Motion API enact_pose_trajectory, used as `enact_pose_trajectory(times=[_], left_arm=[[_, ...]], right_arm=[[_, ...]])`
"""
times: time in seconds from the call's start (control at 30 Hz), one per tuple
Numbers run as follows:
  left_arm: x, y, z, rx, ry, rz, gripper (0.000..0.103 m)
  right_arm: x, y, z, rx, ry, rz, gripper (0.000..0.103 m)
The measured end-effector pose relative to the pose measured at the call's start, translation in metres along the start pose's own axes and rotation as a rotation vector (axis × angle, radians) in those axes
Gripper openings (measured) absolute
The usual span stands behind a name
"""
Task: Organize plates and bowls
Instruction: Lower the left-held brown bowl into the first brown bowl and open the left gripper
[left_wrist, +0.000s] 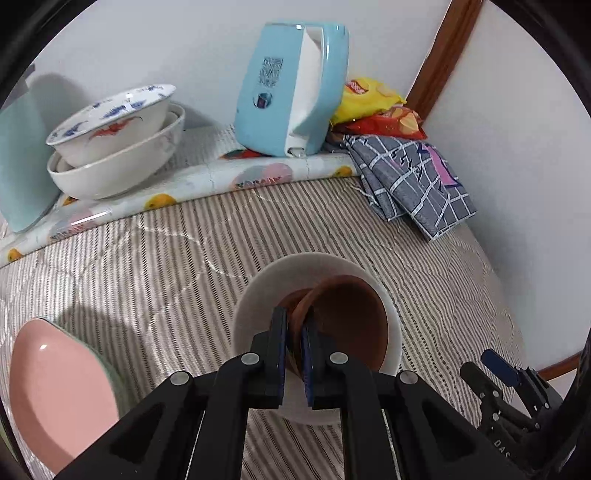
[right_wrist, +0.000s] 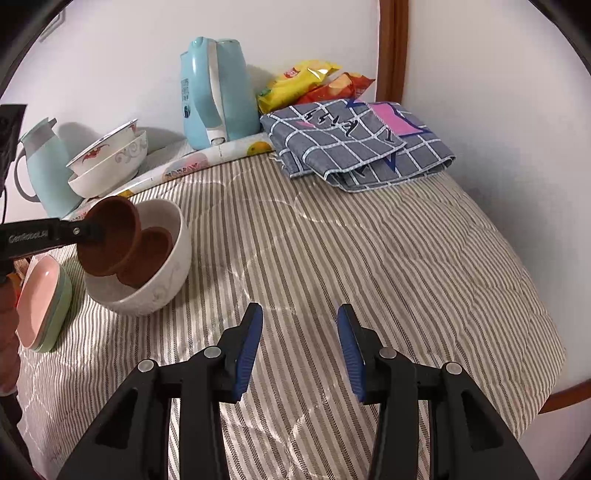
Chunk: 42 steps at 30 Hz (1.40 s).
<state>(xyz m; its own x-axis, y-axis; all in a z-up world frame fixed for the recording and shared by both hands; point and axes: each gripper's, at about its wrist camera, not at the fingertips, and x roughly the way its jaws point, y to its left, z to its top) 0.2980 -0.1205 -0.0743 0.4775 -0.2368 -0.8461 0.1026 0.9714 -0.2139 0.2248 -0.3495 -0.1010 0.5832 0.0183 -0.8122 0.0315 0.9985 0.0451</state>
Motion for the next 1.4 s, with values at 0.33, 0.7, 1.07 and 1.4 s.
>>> enact_pose_trajectory(times=[0.33, 0.7, 1.07, 1.4], left_arm=[[0.021, -0.001, 0.001, -0.011, 0.040, 0.001, 0.008], [0.031, 0.011, 0.004, -0.067, 0.089, -0.063, 0.008], [0.010, 0.015, 0.002, -0.048, 0.074, -0.112, 0.014], [-0.010, 0.031, -0.002, -0.023, 0.029, -0.043, 0.025]], right_arm=[[-0.003, -0.002, -0.001, 0.016, -0.014, 0.008, 0.042], [0.003, 0.008, -0.007, 0.012, 0.024, 0.022, 0.042], [0.002, 0.033, 0.003, -0.009, 0.003, 0.058, 0.042], [-0.007, 0.054, 0.019, -0.025, -0.024, 0.092, 0.042]])
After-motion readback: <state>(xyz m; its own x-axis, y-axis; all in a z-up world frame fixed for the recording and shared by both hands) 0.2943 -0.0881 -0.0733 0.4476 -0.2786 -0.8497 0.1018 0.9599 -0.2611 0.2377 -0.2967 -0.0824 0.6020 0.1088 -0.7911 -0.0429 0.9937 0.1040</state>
